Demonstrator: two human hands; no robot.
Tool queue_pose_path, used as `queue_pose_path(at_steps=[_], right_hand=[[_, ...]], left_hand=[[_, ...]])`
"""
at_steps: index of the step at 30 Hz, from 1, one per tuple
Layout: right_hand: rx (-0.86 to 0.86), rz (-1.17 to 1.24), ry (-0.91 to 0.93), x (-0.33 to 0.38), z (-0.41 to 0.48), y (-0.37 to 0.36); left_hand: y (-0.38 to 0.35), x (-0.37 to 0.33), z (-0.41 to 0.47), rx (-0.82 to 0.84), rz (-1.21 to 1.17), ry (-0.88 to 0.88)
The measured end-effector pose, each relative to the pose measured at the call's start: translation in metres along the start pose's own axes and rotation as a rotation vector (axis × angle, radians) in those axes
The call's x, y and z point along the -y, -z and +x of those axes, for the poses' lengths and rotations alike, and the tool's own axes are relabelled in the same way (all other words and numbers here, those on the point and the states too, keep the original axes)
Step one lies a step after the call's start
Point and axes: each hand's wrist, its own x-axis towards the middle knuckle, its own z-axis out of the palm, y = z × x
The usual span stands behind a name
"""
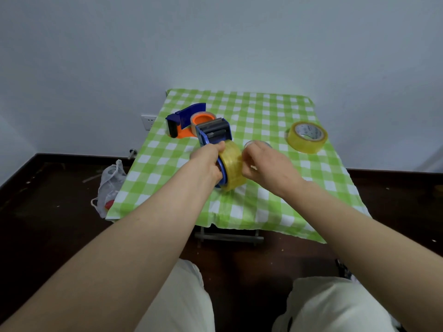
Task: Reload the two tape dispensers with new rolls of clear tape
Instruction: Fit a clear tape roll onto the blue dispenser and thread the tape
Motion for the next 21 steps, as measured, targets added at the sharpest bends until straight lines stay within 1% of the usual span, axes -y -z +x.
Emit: queue_pose_path(at_steps=[2,3,6,8,10,14,21], right_hand=[[-0.106,0.132,-0.096,-0.002,-0.004,0.000],[-0.127,0.172,-0.105,-0.004,-0.005,0.001],[-0.079,0.101,-0.010,-0.004,-0.006,-0.002],[-0.118,0.087,0.027,-0.003,-0.003,-0.006],[-0.146,0.093,0.011,0.000,0.001,-0.005],[-0.083,0.054,-0.002,0.006,0.003,-0.005],[-0.066,0.061,0.017,0.005,0.001,-0.011]], left_hand=[[0.000,-0.001,0.000,0.024,0.001,0.000],[0.001,-0.001,0.000,0.030,-0.002,0.005],[0.002,-0.002,-0.001,0.037,-0.022,0.016],[0.002,-0.002,-0.002,0.043,-0.020,0.023],[0.000,-0.002,-0.004,0.047,-0.025,0.023],[0.000,-0.002,-0.004,0.042,-0.046,0.023],[0.000,0.000,0.002,0.036,-0.033,0.011]])
